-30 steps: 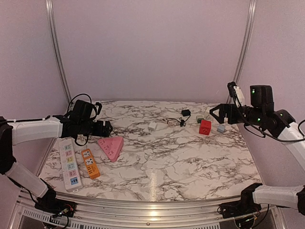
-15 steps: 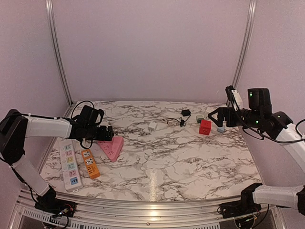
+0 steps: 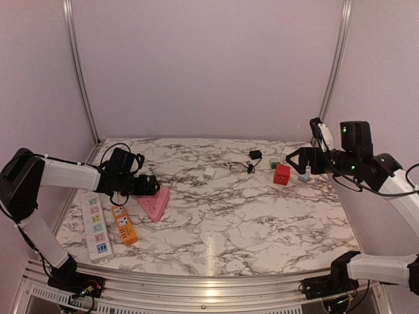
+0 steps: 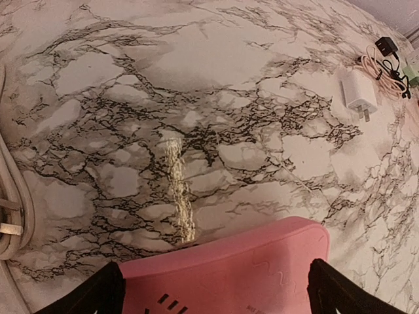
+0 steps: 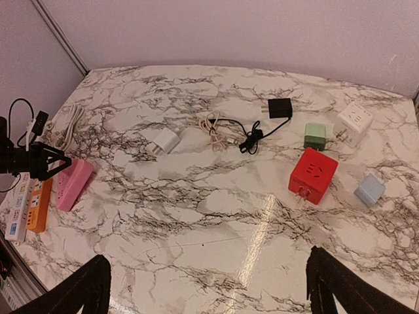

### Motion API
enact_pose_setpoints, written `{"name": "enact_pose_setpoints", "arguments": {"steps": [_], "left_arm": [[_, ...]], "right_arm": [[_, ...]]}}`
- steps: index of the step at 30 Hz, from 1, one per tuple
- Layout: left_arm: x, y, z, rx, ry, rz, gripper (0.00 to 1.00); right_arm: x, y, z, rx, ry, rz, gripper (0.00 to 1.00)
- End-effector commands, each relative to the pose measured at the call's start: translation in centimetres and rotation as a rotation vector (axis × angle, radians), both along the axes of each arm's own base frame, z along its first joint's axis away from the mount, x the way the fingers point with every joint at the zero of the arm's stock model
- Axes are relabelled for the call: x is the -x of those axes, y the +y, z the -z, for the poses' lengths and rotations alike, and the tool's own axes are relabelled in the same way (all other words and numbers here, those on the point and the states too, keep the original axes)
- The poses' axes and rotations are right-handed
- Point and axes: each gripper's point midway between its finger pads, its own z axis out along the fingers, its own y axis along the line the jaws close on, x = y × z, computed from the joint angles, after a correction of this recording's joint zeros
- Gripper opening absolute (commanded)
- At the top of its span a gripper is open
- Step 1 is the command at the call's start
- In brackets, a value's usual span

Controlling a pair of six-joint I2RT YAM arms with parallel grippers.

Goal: Insert the plug
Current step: Move the socket to the center of the board.

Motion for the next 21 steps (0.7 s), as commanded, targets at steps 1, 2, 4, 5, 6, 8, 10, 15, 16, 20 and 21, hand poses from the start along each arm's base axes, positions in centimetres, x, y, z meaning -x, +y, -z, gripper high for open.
{"name": "enact_pose_setpoints", "arguments": {"steps": [1,2,4,5,6,8,10,15,16,20,21], "left_arm": [[0.7,-0.2,1.0,0.031,0.033,0.007,0.99],[0.9,-0.3,1.0,0.038,0.038,0.005,0.99],[1.3,-0.4,1.2,0.057,0.052,0.003,0.99],[1.5,-0.4,1.1,0.066,0.056,0.001,0.99],[1.8,-0.3,1.2,0.072,0.062,-0.004,0.99],[2.2,-0.3,1.2,0.087,0.073,-0.012,0.99],[2.6,-0.1,1.1,0.096,0.079,-0.022,0.99],[3.1,0.3,-0.3,0.134,0.059,-0.06,0.99],[3.2,0.3,-0.6,0.143,0.054,-0.067,0.99],[3.7,0.2,-1.4,0.163,0.045,-0.08,0.99],[3.9,0.1,-1.3,0.166,0.046,-0.081,0.99]], "right_arm": [[-0.3,0.0,-0.9,-0.028,-0.026,0.007,0.99],[-0.3,0.0,-0.9,-0.028,-0.023,0.005,0.98],[-0.3,0.1,-0.8,-0.027,-0.02,0.004,0.98],[-0.4,0.1,-0.8,-0.029,-0.02,0.005,0.98],[-0.4,0.1,-0.7,-0.03,-0.018,0.004,0.99],[-0.5,0.2,-0.7,-0.031,-0.017,0.001,0.98],[-0.5,0.3,-0.7,-0.032,-0.014,-0.001,0.99],[-0.8,0.4,-0.6,-0.038,-0.012,-0.005,0.99],[-0.8,0.5,-0.5,-0.039,-0.009,-0.006,0.98],[-0.9,0.7,-0.7,-0.047,-0.01,-0.013,0.98],[-1.0,0.8,-0.8,-0.049,-0.009,-0.014,0.99]]}}
